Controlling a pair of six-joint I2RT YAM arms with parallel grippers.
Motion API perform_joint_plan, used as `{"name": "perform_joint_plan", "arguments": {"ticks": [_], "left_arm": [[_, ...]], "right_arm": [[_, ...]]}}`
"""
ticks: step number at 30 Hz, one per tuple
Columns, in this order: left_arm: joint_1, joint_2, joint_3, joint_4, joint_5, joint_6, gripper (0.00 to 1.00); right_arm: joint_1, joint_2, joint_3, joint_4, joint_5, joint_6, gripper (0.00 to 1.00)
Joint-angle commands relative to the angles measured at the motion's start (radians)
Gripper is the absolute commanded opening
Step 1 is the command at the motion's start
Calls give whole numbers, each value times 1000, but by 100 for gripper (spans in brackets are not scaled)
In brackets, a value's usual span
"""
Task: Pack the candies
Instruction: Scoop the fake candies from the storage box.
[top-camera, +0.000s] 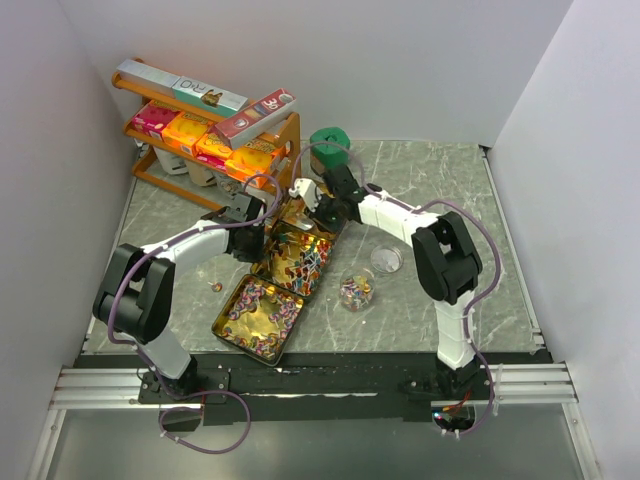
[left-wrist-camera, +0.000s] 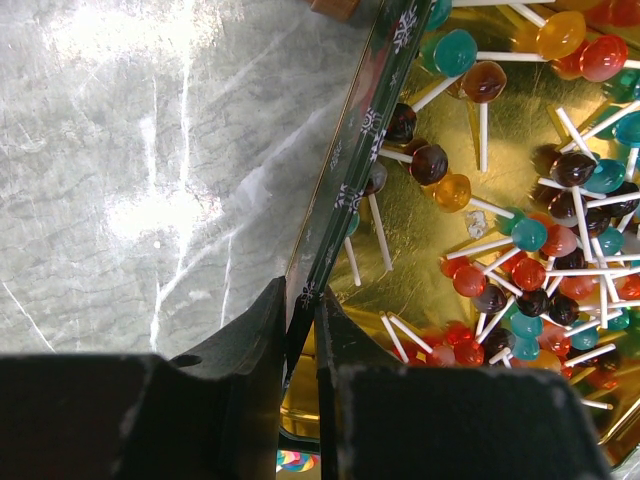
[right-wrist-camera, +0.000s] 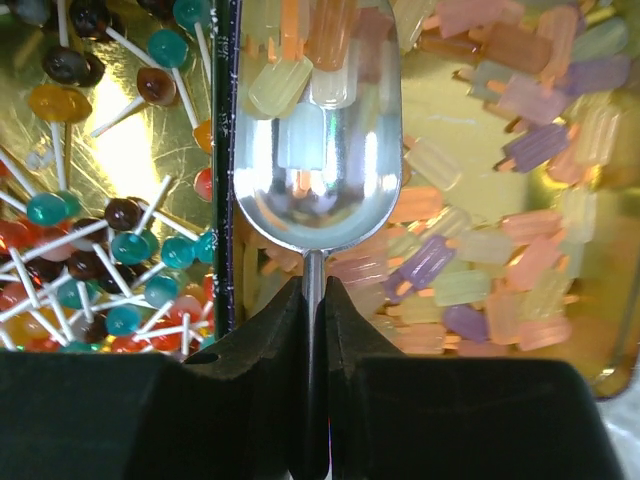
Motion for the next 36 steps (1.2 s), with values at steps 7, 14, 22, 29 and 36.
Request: {"name": "perform_joint_plan", "arguments": {"ticks": [7, 14, 22, 29, 36], "left_arm": [[-6, 16, 24, 72, 15, -32, 1], [-8, 16, 26, 69, 15, -31, 1], [-8, 13, 24, 68, 15, -32, 1], [-9, 15, 26, 68, 17, -32, 1], [-11, 15, 31, 65, 15, -32, 1]], "right_arm": [[50, -86, -298, 372, -166, 189, 0], [47, -104, -362, 497, -175, 260, 0], [27, -114, -407, 607, -140, 378, 0], [4, -134, -453, 669, -129, 418, 0], [1, -181, -522, 771, -66, 432, 0]]}}
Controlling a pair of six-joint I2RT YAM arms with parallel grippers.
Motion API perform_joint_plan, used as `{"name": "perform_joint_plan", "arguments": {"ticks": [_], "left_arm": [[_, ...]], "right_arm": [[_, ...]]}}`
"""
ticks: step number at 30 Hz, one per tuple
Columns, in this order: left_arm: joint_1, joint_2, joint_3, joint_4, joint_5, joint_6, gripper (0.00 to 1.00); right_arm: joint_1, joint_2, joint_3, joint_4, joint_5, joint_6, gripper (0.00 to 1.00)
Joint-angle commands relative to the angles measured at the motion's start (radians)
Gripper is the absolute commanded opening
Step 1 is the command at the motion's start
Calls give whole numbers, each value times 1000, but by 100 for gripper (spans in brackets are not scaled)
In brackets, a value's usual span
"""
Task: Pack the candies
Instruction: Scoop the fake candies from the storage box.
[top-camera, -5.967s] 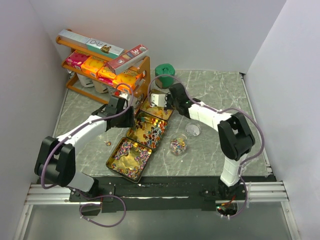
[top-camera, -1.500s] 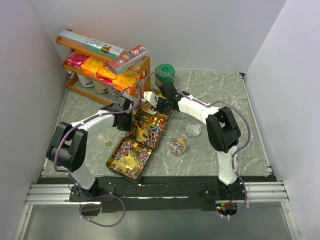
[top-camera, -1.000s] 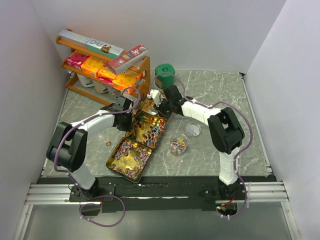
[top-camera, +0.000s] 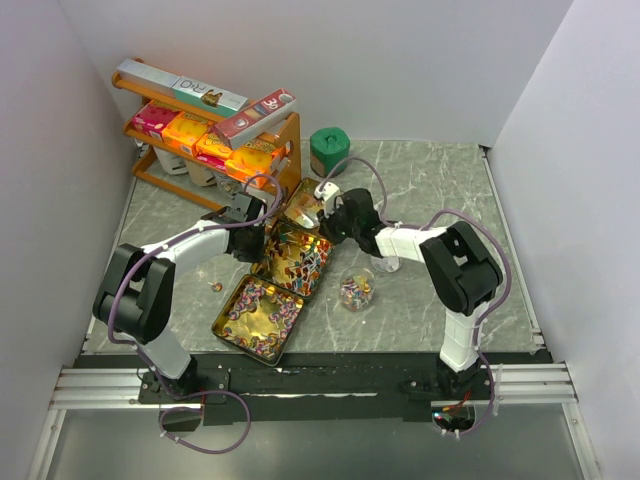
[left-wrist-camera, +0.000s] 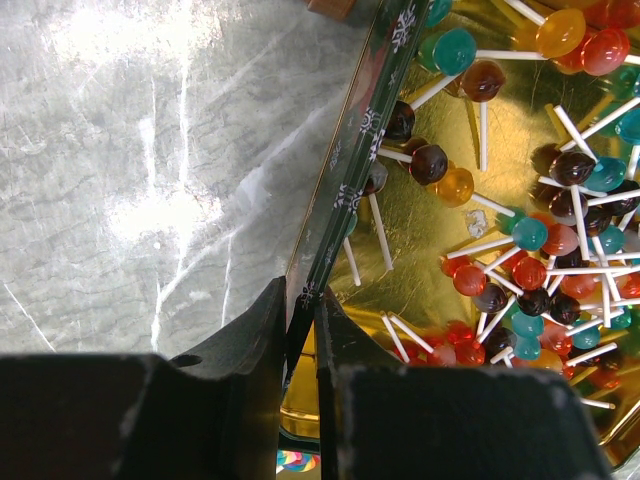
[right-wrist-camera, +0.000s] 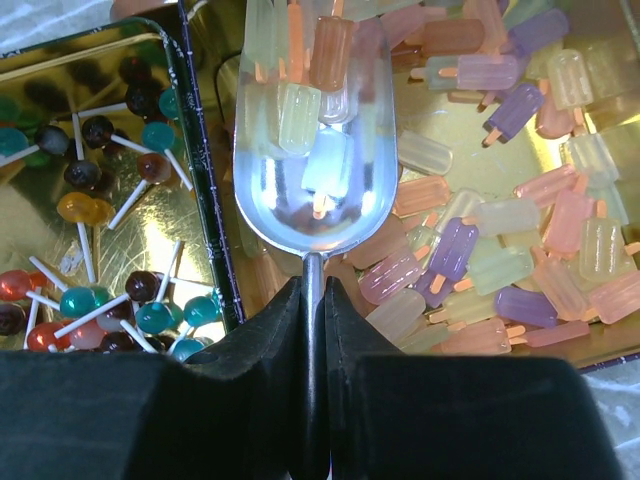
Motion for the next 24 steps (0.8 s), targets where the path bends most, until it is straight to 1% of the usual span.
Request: {"name": "perform_joint_plan", "arguments": {"ticks": [1, 10, 18, 24], "left_arm": [[-8, 15, 29, 65, 16, -39, 1], [-8, 15, 38, 57, 16, -41, 1], [-8, 22, 55, 48, 16, -34, 1], [-8, 25, 64, 43, 16, -30, 1]], "right_arm": [[32, -41, -50, 81, -55, 42, 0], [30, -74, -113, 168, -11, 38, 0], [29, -104, -149, 199, 20, 21, 0], [27, -143, -223, 292, 49, 33, 0]]}}
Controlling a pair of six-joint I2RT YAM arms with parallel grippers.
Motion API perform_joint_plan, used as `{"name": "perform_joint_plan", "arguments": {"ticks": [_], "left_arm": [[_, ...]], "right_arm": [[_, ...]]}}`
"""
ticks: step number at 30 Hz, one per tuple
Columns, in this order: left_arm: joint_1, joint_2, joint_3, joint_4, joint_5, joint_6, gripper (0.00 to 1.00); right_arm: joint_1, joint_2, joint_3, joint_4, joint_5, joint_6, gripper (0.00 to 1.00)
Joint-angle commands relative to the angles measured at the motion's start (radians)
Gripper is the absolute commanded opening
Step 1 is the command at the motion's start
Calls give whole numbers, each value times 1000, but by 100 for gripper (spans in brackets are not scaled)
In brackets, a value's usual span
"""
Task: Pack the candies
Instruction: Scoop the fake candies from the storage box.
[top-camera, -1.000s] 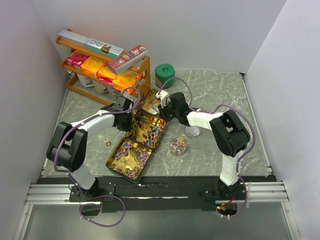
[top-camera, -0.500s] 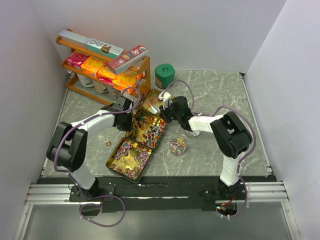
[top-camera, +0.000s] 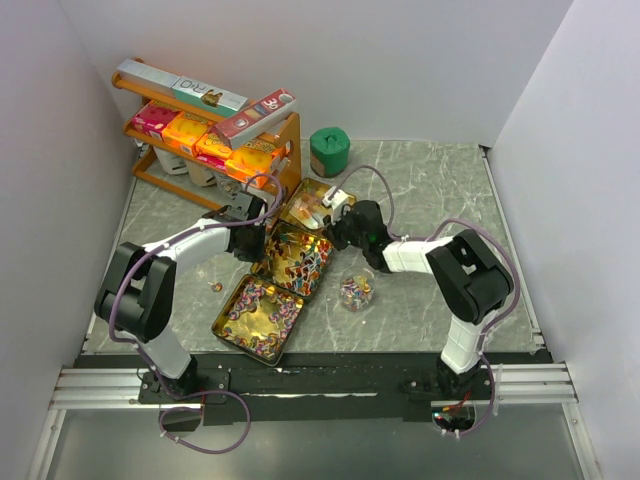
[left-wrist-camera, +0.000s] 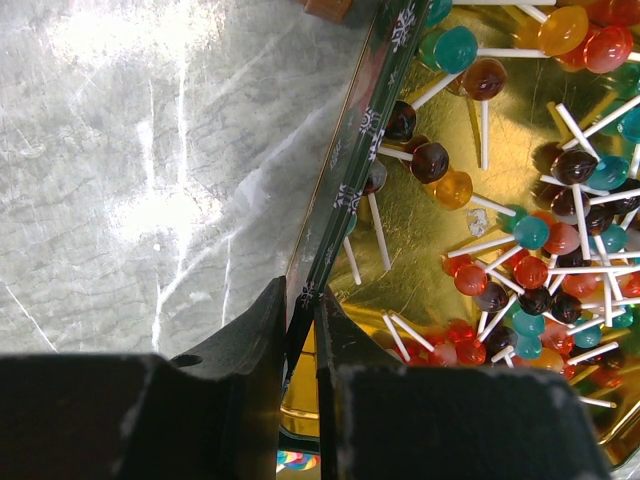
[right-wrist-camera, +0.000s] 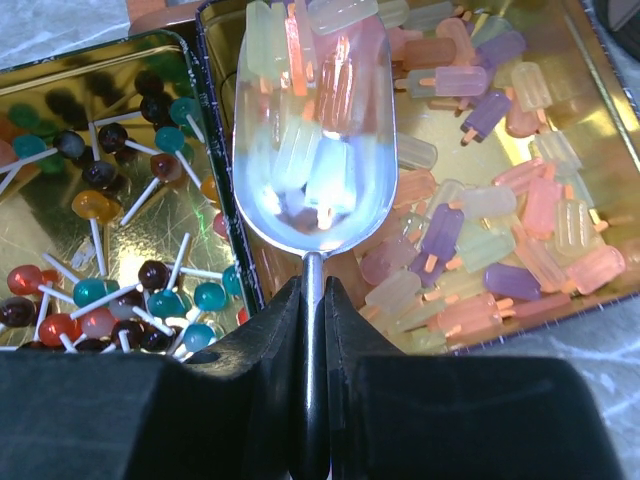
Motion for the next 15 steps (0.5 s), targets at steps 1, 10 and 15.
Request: {"name": "perform_joint_plan", "arguments": {"ticks": [1, 10, 15], "left_arm": [[-7, 16, 47, 58, 16, -36, 1], [-7, 14, 58, 52, 16, -32, 1], [-5, 15, 67, 49, 16, -29, 3]], "right_arm": [[19, -68, -59, 73, 3, 12, 0], [21, -106, -94, 114, 29, 30, 0], [18, -175, -47, 13, 55, -2, 0]]}}
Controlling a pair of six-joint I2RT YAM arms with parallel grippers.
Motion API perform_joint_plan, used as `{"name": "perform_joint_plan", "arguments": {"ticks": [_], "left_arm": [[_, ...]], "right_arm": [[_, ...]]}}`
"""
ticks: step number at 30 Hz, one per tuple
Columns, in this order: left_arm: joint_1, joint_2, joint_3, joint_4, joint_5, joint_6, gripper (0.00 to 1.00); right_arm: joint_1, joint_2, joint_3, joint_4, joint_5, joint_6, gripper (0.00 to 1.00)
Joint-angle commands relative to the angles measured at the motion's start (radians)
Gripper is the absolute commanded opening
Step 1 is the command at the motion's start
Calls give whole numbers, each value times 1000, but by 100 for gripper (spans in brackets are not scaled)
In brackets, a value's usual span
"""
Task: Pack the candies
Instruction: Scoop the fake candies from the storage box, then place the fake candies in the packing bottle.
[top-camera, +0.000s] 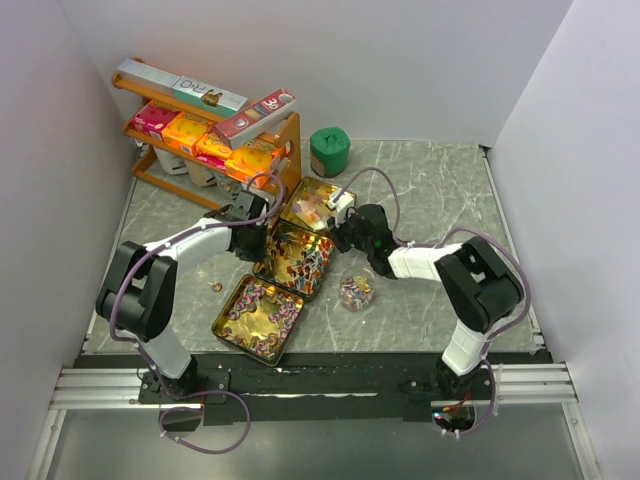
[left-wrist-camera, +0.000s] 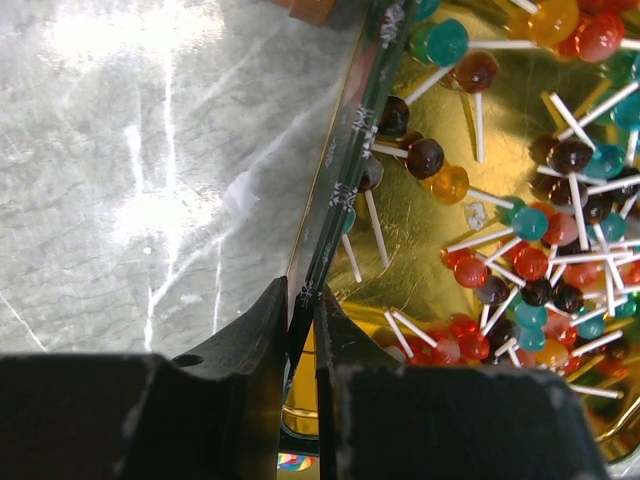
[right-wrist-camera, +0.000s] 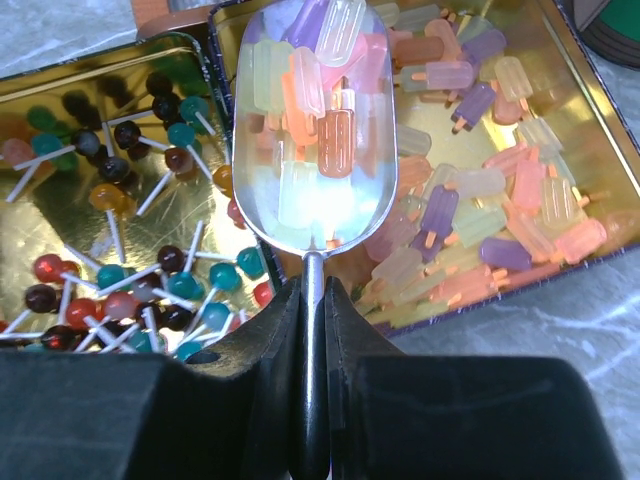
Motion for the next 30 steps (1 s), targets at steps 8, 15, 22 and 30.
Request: {"name": "perform_joint_plan", "arguments": {"ticks": [8, 15, 22, 30], "left_arm": [[-3, -7, 50, 73, -31, -34, 30], [-3, -24, 39, 73, -39, -23, 46], [-3, -63, 33, 73, -27, -12, 59], [-3, -121, 33, 39, -22, -6, 65]], "right_arm": [[-5, -222, 87, -184, 22, -28, 0], [-5, -327, 63, -246, 36, -11, 0], [-13, -526, 51, -453, 50, 3, 0], [-13, -750, 41, -774, 52, 125, 0]]}}
